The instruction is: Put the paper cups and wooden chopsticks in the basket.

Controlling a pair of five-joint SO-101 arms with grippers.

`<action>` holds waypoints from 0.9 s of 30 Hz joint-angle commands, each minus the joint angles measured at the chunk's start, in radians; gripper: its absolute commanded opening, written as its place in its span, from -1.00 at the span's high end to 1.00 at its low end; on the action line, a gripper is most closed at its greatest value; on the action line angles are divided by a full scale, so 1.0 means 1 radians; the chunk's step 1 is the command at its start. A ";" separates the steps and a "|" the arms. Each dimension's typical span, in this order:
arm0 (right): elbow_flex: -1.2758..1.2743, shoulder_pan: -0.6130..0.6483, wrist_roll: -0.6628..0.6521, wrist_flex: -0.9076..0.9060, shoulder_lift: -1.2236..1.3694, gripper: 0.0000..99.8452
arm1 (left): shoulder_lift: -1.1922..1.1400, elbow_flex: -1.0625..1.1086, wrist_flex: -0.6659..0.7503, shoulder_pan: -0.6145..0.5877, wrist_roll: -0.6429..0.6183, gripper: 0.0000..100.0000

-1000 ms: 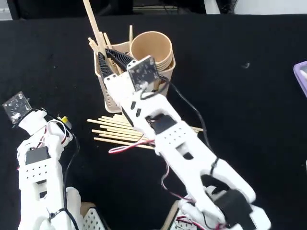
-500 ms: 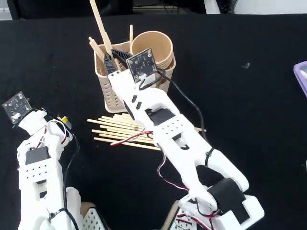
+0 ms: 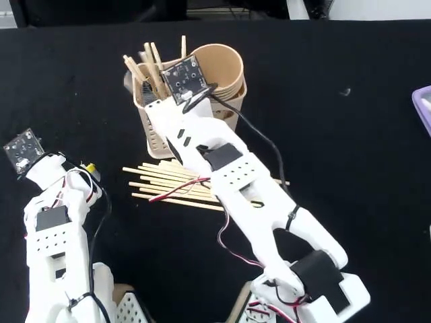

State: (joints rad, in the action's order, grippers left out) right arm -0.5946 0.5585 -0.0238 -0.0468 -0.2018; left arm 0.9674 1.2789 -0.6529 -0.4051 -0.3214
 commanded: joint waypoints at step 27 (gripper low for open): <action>-0.213 -0.106 -0.382 -1.241 -0.704 0.78 | 0.018 -0.010 0.018 0.005 -0.005 0.64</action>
State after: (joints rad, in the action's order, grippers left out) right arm -0.6590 0.5309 -0.3000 -1.2866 -0.8815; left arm 0.9674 1.2789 -0.6529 -0.4051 -0.3214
